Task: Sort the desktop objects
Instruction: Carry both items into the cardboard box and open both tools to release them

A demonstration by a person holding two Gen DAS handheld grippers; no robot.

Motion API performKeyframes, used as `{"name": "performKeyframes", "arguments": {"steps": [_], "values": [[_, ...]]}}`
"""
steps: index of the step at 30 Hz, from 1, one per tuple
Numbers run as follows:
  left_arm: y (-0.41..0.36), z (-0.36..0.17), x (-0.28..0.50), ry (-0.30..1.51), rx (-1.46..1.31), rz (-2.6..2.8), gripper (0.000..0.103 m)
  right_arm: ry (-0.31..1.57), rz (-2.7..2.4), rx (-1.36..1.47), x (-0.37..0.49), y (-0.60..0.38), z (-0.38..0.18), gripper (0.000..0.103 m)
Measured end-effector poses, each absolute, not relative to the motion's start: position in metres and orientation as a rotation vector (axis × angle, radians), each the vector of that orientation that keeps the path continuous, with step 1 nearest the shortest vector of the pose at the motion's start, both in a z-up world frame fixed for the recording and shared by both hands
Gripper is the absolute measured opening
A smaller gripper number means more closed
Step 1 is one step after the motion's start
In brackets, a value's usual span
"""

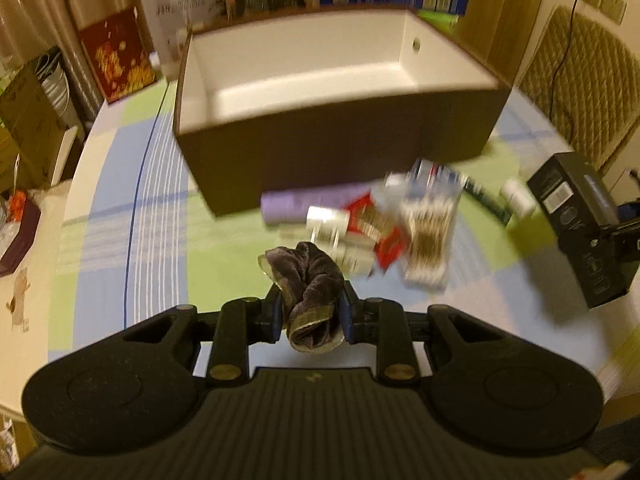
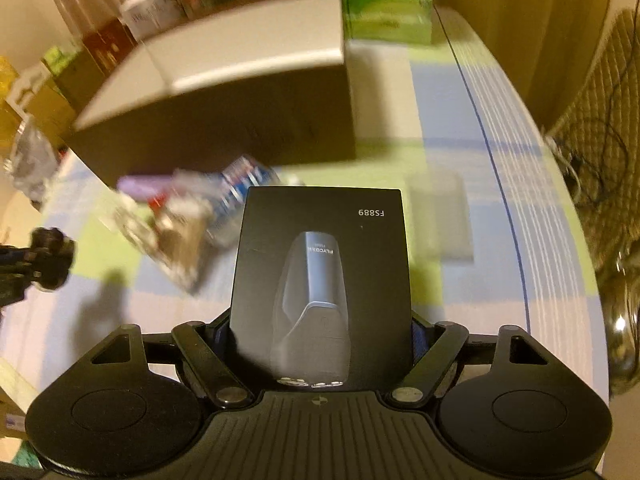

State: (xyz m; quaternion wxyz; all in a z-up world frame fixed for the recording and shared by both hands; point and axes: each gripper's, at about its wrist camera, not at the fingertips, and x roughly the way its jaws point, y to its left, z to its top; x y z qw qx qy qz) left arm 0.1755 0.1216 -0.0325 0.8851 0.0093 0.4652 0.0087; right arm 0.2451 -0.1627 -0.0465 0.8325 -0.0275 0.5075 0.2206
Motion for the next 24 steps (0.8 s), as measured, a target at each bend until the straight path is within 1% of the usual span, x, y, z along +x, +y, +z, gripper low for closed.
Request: {"name": "performKeyframes", "arguments": {"steps": [6,11,15,19,24], "values": [[0.120,-0.004,0.217,0.893,-0.002,-0.006,0.023,0.997,0.544,-0.016,0.275,-0.137,-0.010,0.076],[0.127,0.016,0.269,0.832,-0.035,-0.019,0.023,0.896,0.598,0.011,0.314,-0.106,0.023,0.076],[0.133,0.019,0.310,0.804,-0.059,-0.034,0.023,0.835,0.624,-0.009,0.349,-0.072,0.038,0.076],[0.146,0.004,0.349,0.832,-0.108,-0.028,0.023,0.857,0.619,-0.034,0.389,-0.045,0.028,0.076],[0.168,-0.030,0.389,0.929,-0.174,0.013,0.023,0.949,0.580,-0.055,0.434,-0.023,-0.009,0.076]]}}
